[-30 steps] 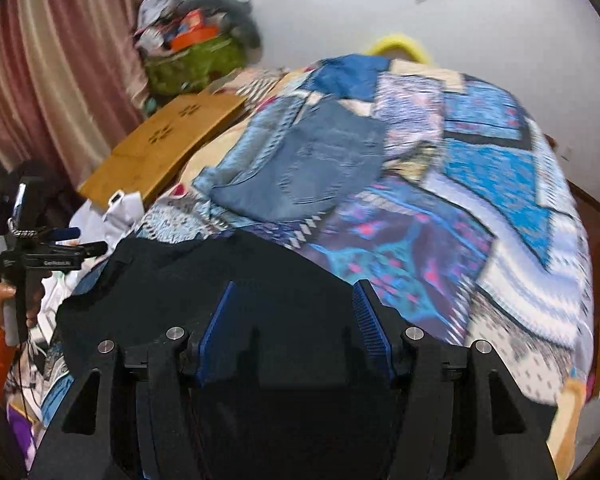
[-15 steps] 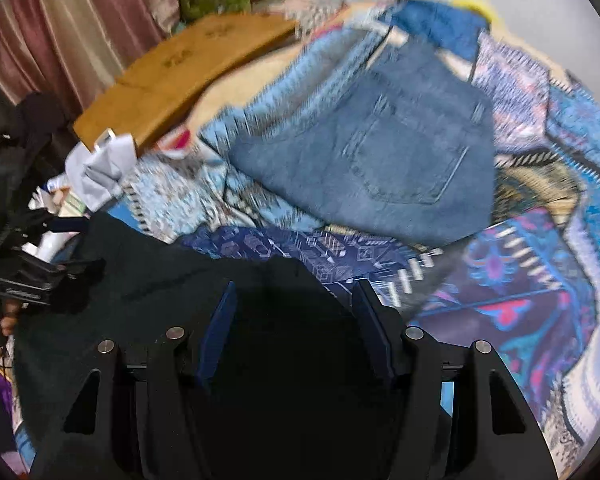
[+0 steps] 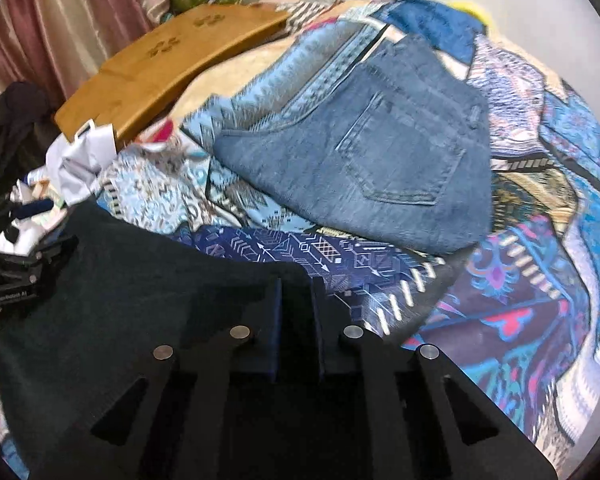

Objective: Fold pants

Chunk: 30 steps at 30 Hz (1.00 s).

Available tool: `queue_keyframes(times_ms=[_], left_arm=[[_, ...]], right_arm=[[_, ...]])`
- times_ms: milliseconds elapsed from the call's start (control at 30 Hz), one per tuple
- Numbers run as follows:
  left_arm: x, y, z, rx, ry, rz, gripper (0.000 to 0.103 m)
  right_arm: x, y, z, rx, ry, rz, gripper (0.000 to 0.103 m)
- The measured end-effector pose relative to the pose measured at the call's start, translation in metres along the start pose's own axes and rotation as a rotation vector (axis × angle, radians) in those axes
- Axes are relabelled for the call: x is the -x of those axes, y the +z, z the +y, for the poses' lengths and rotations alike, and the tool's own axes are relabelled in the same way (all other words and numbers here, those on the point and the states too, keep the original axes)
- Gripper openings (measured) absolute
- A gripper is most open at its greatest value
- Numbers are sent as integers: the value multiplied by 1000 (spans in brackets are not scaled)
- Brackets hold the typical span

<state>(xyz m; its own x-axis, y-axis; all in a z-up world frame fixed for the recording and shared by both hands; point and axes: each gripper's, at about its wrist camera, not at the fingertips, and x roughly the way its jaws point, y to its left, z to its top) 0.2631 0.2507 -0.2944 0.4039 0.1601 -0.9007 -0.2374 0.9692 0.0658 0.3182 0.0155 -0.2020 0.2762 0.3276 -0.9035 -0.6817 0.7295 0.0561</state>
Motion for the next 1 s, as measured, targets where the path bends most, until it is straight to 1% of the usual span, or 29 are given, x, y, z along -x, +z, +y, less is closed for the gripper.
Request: queue_keyframes(times_ms=[67,133,233,300,367,467,533,567,600,700,733,767,833,900,1000], left_arm=[[16,-5,4,12,-17,-12,77],[32,-11,9,37,-51,-28,84],[49,-20,8,62,-107,-46,88],[54,-24,2,56,-128,-42,88],[54,-31,-4,42,-139,-22,88],[47,-45,-14,6,-154,27,88],[40,-59,-21,-39,-115,62,89],[38,-67,-22,-54,-97,67,89],[37,-73,-21,-61,-82,65,89],[41,-90,-8,-49,-54,58,90],[43,-94,-2,-33,-58,57,91],[45,-96,4,-18,-58,58,92],[47,-101,13,12,-69,61,92],[50,-102,16,23,-68,60,92],[59,-103,10,-3,-25,41,92]], right_arm=[[19,-5,-4,-43,26,-38,17],[37,-11,-6,-71,30,-69,30],[61,-23,-4,-95,45,-102,44],[70,-32,0,-102,49,-101,48],[73,-41,5,-99,45,-87,49],[67,-57,15,-91,41,-35,49],[60,-71,23,-91,57,6,49],[60,-76,28,-82,52,3,50],[64,-83,38,-51,28,-15,51],[71,-95,58,-10,29,-24,54],[73,-98,64,0,32,-24,57],[74,-102,70,14,21,-31,59],[77,-113,83,47,-15,-54,59],[80,-119,84,28,-1,-67,59],[89,-128,80,-22,57,-71,59]])
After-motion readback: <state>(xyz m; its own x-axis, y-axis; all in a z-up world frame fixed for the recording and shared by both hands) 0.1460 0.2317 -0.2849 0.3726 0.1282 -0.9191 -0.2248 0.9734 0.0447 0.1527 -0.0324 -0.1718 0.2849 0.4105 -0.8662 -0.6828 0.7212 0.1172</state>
